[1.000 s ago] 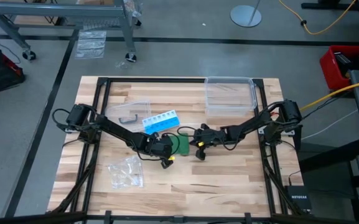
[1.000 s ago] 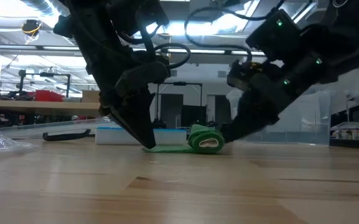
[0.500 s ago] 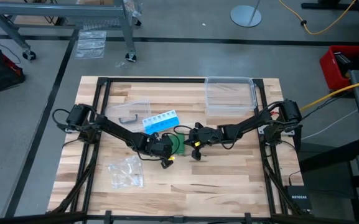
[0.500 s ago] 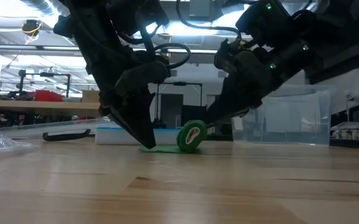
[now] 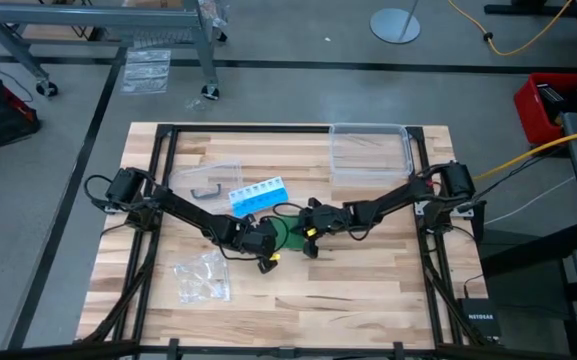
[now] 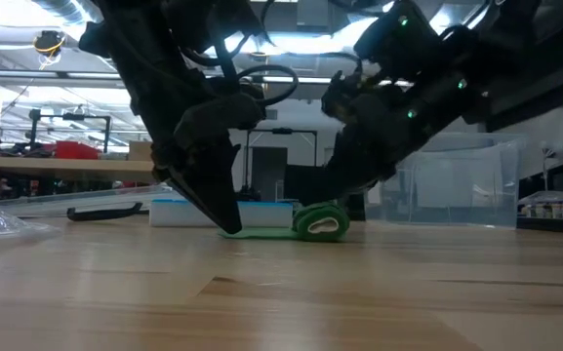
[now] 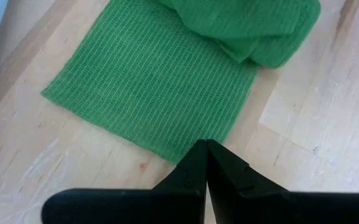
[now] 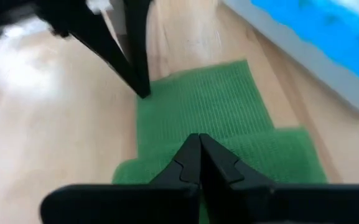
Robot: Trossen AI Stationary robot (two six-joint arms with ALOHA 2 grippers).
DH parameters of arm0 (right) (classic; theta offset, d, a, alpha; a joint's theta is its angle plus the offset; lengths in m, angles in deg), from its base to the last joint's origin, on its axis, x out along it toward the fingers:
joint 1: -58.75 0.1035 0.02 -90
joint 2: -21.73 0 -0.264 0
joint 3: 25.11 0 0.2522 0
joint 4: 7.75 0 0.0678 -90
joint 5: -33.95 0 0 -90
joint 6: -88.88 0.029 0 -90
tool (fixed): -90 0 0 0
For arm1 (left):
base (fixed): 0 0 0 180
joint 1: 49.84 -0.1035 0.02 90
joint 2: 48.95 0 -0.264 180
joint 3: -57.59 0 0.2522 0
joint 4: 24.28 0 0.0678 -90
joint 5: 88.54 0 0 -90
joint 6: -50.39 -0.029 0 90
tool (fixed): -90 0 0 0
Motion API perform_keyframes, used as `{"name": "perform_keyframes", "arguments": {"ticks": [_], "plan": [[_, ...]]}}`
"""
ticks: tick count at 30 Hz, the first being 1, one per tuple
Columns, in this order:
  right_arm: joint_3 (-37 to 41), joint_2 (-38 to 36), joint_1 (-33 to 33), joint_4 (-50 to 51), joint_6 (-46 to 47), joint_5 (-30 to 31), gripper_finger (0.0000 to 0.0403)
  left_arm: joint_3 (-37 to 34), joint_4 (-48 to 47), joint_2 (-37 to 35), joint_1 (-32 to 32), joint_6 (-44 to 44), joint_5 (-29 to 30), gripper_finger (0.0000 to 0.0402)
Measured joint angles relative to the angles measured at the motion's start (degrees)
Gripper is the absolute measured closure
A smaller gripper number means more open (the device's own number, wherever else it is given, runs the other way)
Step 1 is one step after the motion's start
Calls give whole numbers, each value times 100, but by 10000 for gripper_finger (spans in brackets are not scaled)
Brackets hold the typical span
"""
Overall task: Roll bandage
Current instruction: Roll the green bandage
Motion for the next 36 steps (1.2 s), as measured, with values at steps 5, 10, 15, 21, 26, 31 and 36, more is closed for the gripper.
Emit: {"name": "perform_keyframes", "arguments": {"ticks": [5, 10, 15, 21, 26, 31, 36], "plan": [[-7, -474, 5, -33, -218, -15, 398, 0, 1, 0, 1, 50, 0, 401], [-7, -900, 7, 631, -283, 70, 398, 2, -1, 0, 1, 63, 0, 402], [-7, -1094, 7, 1608, -340, 158, 398, 2, -10, 0, 1, 48, 0, 401], [-4, -1120, 7, 2506, -338, 159, 398, 2, -8, 0, 1, 57, 0, 401], [20, -1098, 7, 2686, -335, 166, 398, 2, 1, 0, 1, 55, 0, 401], [72, -734, 7, 2034, -325, 207, 398, 2, 15, 0, 1, 63, 0, 401], [72, -244, 11, 1716, -313, 153, 398, 2, 7, 0, 1, 63, 0, 401]]}}
